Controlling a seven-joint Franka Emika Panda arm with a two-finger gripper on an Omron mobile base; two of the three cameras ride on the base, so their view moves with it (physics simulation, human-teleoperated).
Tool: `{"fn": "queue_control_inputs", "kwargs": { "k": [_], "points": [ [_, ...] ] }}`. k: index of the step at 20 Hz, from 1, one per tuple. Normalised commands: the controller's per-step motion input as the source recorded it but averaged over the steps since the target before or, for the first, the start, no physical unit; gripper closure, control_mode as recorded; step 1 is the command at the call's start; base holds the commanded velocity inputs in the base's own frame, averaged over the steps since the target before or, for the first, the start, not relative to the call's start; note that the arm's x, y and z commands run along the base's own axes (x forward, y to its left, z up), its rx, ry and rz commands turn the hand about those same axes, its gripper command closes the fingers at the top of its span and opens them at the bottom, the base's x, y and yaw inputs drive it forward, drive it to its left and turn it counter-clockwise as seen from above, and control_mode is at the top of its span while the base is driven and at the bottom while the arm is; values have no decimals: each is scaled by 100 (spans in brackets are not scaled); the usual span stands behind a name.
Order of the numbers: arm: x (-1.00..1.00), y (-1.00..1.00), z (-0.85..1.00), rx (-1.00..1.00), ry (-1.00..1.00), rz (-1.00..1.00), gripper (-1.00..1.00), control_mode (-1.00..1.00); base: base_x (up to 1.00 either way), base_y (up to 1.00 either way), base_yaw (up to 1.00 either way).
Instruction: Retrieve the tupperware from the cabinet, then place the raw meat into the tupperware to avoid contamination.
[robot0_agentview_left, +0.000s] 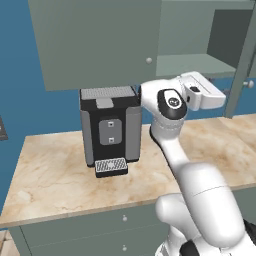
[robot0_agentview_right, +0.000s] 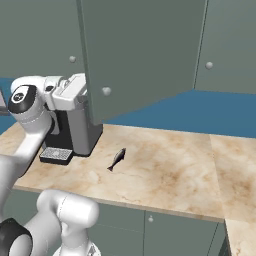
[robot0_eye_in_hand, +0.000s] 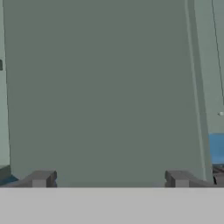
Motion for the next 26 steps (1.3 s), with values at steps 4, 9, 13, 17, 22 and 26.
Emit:
{"fn": "queue_control_inputs", "kwargs": {
  "k": [4,9,13,17,22,26],
  "points": [
    [-45,-15,6,2,-2,-21,-100,-100,0,0,0],
    [-6,-59,12,8,10,-11,-100,-100,0,0,0],
    [6,-87,3,12,15,-4,-100,-100,0,0,0],
    [5,-99,0,15,12,-1,-100,-100,0,0,0],
    [0,-100,0,16,6,-2,-100,-100,0,0,0],
    [0,-91,0,15,4,-3,-100,-100,0,0,0]
  ]
}}
